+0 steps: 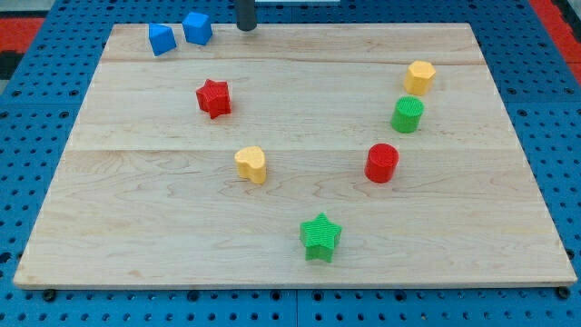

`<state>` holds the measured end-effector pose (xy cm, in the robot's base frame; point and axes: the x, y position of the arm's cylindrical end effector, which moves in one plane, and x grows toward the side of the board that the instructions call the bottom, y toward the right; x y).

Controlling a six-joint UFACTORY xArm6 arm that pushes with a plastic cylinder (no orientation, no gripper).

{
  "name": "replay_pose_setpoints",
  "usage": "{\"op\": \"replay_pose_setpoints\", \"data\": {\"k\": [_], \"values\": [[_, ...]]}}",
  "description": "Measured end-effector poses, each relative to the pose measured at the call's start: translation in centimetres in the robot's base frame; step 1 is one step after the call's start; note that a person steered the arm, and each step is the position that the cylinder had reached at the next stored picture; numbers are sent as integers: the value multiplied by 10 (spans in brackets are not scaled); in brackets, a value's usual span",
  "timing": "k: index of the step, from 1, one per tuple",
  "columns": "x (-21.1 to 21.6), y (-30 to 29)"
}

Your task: Push blue triangle slightly left

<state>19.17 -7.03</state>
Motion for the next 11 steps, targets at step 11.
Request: {"op": "replay_pose_setpoints", "data": {"k": [11], "values": [[39,-119]]}}
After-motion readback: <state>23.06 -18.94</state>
